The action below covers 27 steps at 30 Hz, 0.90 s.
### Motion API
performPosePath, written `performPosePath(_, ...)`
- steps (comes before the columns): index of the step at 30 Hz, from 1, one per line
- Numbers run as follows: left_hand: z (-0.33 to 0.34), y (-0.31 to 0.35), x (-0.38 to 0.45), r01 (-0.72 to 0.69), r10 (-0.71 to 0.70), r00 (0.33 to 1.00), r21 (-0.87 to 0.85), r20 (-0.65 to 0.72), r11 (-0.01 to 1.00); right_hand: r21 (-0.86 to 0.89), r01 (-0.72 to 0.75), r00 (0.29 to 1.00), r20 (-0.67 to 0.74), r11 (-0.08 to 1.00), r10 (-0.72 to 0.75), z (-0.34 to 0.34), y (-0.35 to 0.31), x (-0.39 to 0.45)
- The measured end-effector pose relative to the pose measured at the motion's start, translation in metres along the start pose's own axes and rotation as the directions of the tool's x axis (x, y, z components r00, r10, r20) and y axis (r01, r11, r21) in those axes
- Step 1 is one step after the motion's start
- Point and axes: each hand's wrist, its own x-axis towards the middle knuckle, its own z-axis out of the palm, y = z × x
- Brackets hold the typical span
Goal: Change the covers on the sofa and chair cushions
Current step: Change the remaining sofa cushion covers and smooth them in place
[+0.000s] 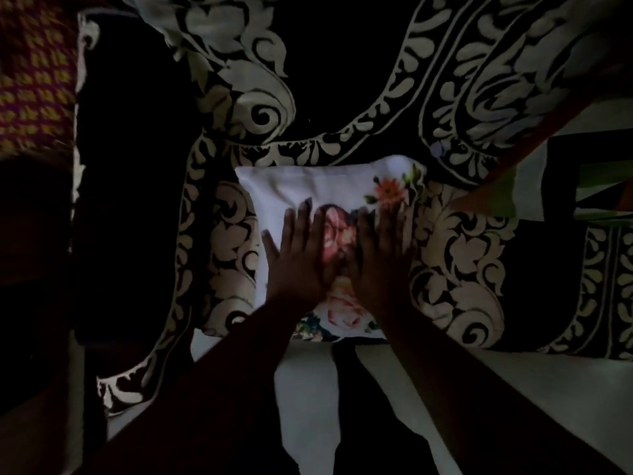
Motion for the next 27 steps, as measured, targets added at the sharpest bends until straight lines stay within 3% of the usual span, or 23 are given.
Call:
performPosePath(4,0.031,-0.016,0.005,-0.024,0.024,1.0,0.111,0.002,0.994,-0.054,-0.032,0.998,0.046,0.998,0.034,0.031,0.011,-0.007)
performPosePath(11,0.046,-0.08,0.044,-0.034,0.04,0.997,0.093,-0.06,0.995,-0.074,0.001,0.998,0.06,0.997,0.003,0.061,-0.023,0.041)
performPosePath(20,0.045,-0.069,0.102,-0.049,0.054,0.994,0.058,-0.09,0.997,-0.026,0.001,1.0,-0.001,1.0,-0.001,0.06,0.005,0.088)
performPosePath(27,0.047,-0.018,0.03,-0.139,0.157,0.973,0.111,-0.167,0.984,-0.003,0.027,0.999,-0.022,1.0,-0.027,0.054,0.048,0.006)
